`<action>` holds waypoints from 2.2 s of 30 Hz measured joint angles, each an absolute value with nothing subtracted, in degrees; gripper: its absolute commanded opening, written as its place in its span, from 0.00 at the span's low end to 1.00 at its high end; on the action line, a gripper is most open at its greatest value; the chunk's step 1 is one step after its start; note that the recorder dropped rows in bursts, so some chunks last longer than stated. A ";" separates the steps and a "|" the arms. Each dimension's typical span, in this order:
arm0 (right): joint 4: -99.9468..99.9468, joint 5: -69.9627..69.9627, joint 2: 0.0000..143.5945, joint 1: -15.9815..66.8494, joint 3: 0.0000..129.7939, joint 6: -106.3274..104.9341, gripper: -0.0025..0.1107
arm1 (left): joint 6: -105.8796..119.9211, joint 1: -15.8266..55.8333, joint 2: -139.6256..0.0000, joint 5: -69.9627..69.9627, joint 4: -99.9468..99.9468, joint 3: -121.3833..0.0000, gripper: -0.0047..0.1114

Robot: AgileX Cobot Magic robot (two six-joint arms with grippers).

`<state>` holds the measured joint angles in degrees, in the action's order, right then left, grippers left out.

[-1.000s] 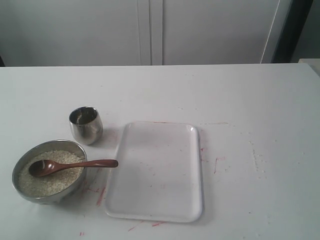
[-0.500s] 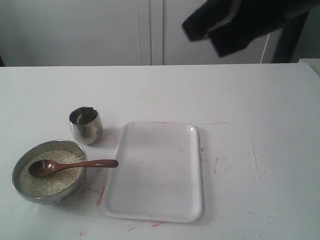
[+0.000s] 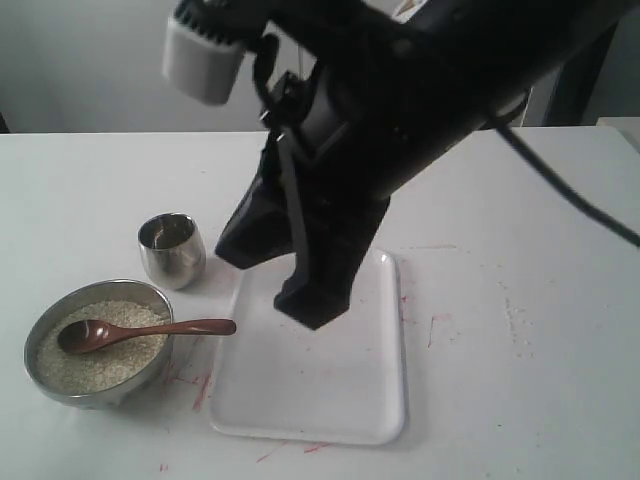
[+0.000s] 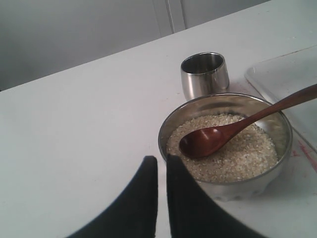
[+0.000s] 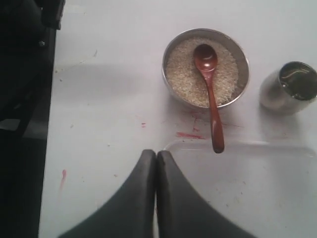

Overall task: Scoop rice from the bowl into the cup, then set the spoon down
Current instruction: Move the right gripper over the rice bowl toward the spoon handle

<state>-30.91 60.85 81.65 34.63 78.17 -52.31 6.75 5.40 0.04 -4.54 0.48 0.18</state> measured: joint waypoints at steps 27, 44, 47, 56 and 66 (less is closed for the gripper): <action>-25.74 43.93 102.07 38.84 78.30 -53.32 0.14 | 6.75 5.40 0.04 -4.54 0.48 0.18 0.16; -12.62 48.98 113.15 42.11 91.71 -47.18 0.46 | 6.75 5.40 0.04 -4.54 0.48 0.18 0.16; -10.15 50.96 114.77 42.77 92.85 -45.48 0.46 | 6.75 5.40 0.04 -4.54 0.48 0.18 0.16; -5.88 52.09 116.60 42.90 93.51 -43.57 0.46 | 6.75 5.40 0.04 -4.54 0.48 0.18 0.16; -4.77 51.85 117.69 42.90 93.51 -43.03 0.46 | 6.75 5.40 0.04 -4.54 0.48 0.18 0.16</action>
<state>-4.77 51.85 117.69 42.90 93.51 -43.03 6.75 5.40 0.04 -4.54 0.48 0.18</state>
